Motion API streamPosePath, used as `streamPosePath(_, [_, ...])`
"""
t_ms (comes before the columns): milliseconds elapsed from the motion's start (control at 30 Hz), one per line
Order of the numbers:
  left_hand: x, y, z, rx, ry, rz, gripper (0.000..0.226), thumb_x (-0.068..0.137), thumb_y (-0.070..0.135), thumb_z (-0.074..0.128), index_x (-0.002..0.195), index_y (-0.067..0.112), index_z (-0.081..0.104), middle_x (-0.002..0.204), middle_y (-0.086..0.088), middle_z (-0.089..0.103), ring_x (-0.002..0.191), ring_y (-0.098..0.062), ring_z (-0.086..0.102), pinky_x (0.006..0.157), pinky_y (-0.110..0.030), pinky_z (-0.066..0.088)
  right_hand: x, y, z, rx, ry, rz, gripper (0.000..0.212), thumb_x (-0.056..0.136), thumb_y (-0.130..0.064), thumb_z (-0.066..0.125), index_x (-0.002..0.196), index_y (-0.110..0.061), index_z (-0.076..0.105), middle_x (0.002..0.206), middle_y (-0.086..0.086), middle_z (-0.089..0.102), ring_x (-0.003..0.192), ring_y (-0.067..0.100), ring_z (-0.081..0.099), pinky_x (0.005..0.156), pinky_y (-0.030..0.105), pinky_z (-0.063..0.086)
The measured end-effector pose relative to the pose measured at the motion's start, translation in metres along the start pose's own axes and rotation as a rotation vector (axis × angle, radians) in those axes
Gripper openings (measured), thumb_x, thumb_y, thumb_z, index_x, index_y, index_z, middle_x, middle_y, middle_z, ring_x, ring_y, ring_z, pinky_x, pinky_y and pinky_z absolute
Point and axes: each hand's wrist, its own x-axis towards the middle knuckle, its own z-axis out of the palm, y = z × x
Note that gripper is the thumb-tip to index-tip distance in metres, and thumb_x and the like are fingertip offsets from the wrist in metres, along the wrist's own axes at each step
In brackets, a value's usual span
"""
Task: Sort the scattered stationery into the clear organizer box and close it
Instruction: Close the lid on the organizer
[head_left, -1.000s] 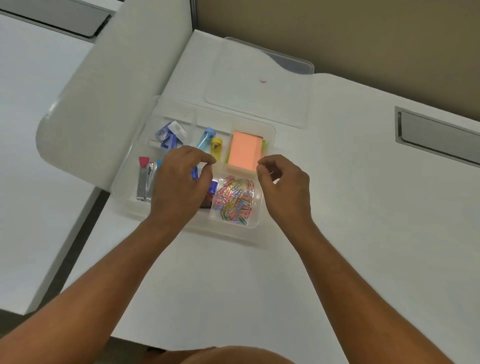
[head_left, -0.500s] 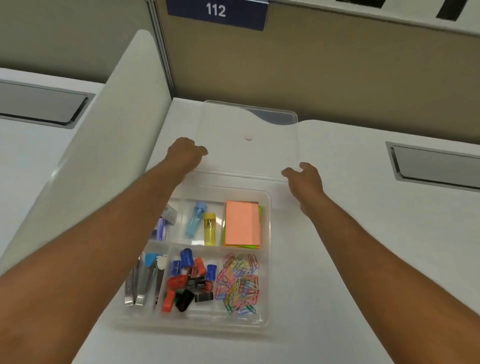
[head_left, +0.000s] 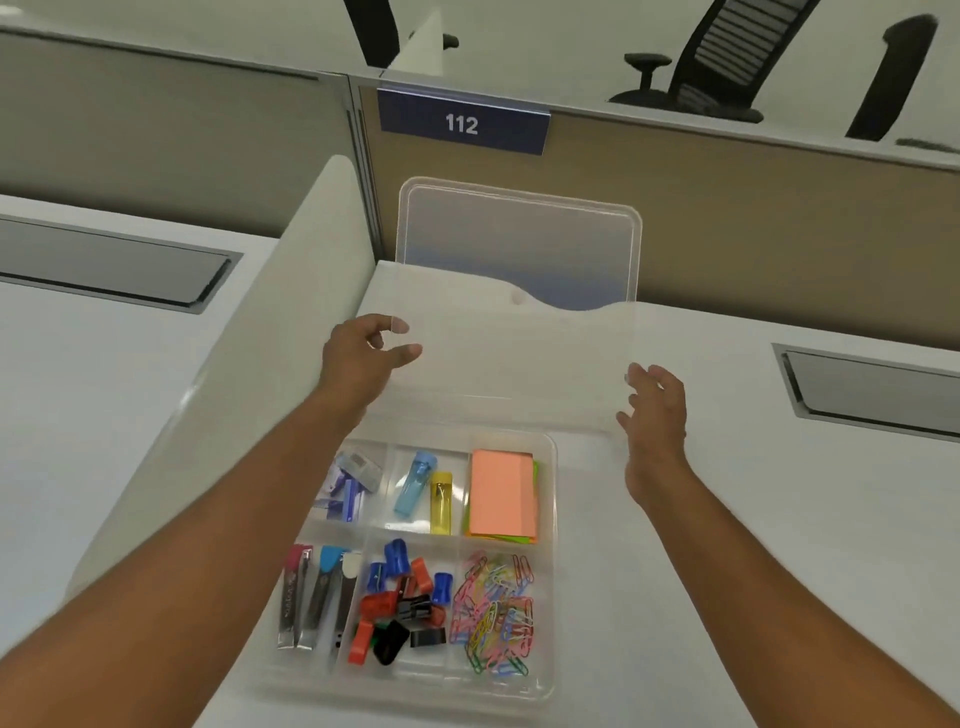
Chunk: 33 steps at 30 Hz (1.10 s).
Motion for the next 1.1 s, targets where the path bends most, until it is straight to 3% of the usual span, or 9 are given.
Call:
streamPosePath(133, [-0.03, 0.014, -0.03, -0.064, 0.059, 0.155, 0.02, 0.083, 0.028, 0.086, 0.1, 0.026, 0.078, 0.066, -0.004, 0.052, 0.063, -0.018, 0.049, 0.074, -0.031, 0.052, -0.025, -0.03, -0.006, 0.214, -0.187, 0.032, 0.059, 0.102, -0.064, 0.035, 0.15, -0.03, 0.044, 0.149, -0.002, 0.05, 0.135, 0.029, 0.047, 0.113, 0.051, 0.042])
streamPosePath(233, [-0.059, 0.024, -0.052, -0.159, 0.025, 0.161, 0.02, 0.088, 0.029, 0.081, 0.106, 0.021, 0.08, 0.086, -0.003, 0.078, 0.078, -0.019, 0.073, 0.073, -0.033, 0.061, -0.039, -0.045, -0.019, 0.37, -0.37, 0.094, 0.082, 0.093, -0.081, 0.021, 0.154, -0.03, 0.041, 0.152, -0.002, 0.043, 0.135, 0.033, 0.048, 0.114, 0.055, 0.04])
streamPosePath(333, [-0.085, 0.022, -0.071, -0.2, -0.028, 0.135, 0.018, 0.099, 0.022, 0.066, 0.112, 0.017, 0.078, 0.101, -0.006, 0.08, 0.093, -0.024, 0.077, 0.078, -0.036, 0.064, -0.052, -0.049, -0.032, 0.476, -0.476, 0.134, 0.09, 0.09, -0.084, 0.024, 0.155, -0.023, 0.039, 0.151, -0.001, 0.046, 0.135, 0.033, 0.053, 0.113, 0.055, 0.042])
streamPosePath(500, [-0.125, 0.017, -0.083, -0.397, -0.097, -0.063, 0.031, 0.099, 0.036, 0.062, 0.117, 0.014, 0.075, 0.113, -0.005, 0.078, 0.088, -0.034, 0.076, 0.073, -0.039, 0.062, -0.078, -0.044, -0.045, 0.531, -0.646, 0.227, 0.034, 0.103, -0.046, 0.049, 0.132, -0.031, 0.059, 0.144, 0.009, 0.058, 0.128, 0.042, 0.06, 0.11, 0.056, 0.044])
streamPosePath(567, [-0.141, 0.011, -0.086, -0.472, -0.099, -0.135, 0.036, 0.093, 0.037, 0.068, 0.12, 0.013, 0.073, 0.119, -0.007, 0.074, 0.081, -0.031, 0.072, 0.068, -0.038, 0.059, -0.091, -0.039, -0.05, 0.413, -0.688, 0.207, 0.035, 0.105, -0.038, 0.046, 0.138, -0.033, 0.055, 0.144, 0.01, 0.06, 0.116, 0.035, 0.067, 0.101, 0.05, 0.05])
streamPosePath(667, [-0.16, -0.01, -0.095, -0.377, -0.089, -0.117, 0.048, 0.097, 0.014, 0.069, 0.143, 0.018, 0.058, 0.128, -0.003, 0.069, 0.08, -0.022, 0.068, 0.061, -0.031, 0.058, -0.117, -0.02, -0.055, 0.246, -0.628, 0.113, 0.048, 0.1, -0.018, 0.059, 0.144, -0.034, 0.052, 0.119, 0.01, 0.072, 0.08, 0.022, 0.064, 0.075, 0.032, 0.05])
streamPosePath(767, [-0.173, -0.036, -0.097, -0.089, 0.037, -0.037, 0.061, 0.096, 0.01, 0.071, 0.151, 0.022, 0.049, 0.132, -0.001, 0.066, 0.083, -0.021, 0.069, 0.063, -0.025, 0.057, -0.137, 0.01, -0.057, -0.02, -0.507, 0.014, 0.059, 0.095, -0.007, 0.062, 0.147, -0.031, 0.049, 0.096, 0.007, 0.072, 0.067, 0.019, 0.052, 0.066, 0.029, 0.047])
streamPosePath(933, [-0.193, -0.055, -0.077, 0.329, 0.226, 0.075, 0.05, 0.1, 0.031, 0.064, 0.147, 0.017, 0.054, 0.135, -0.008, 0.068, 0.11, -0.03, 0.069, 0.103, -0.048, 0.052, -0.155, 0.063, -0.049, -0.38, -0.32, -0.155, 0.067, 0.092, -0.019, 0.073, 0.152, -0.028, 0.044, 0.104, 0.005, 0.067, 0.078, 0.023, 0.065, 0.07, 0.033, 0.057])
streamPosePath(1100, [-0.195, -0.063, -0.07, 0.498, 0.237, 0.103, 0.049, 0.102, 0.026, 0.061, 0.148, 0.012, 0.052, 0.133, -0.013, 0.069, 0.119, -0.035, 0.066, 0.108, -0.049, 0.047, -0.166, 0.091, -0.041, -0.616, -0.205, -0.318, 0.064, 0.089, -0.028, 0.077, 0.146, -0.018, 0.049, 0.12, 0.003, 0.053, 0.107, 0.024, 0.061, 0.091, 0.034, 0.052])
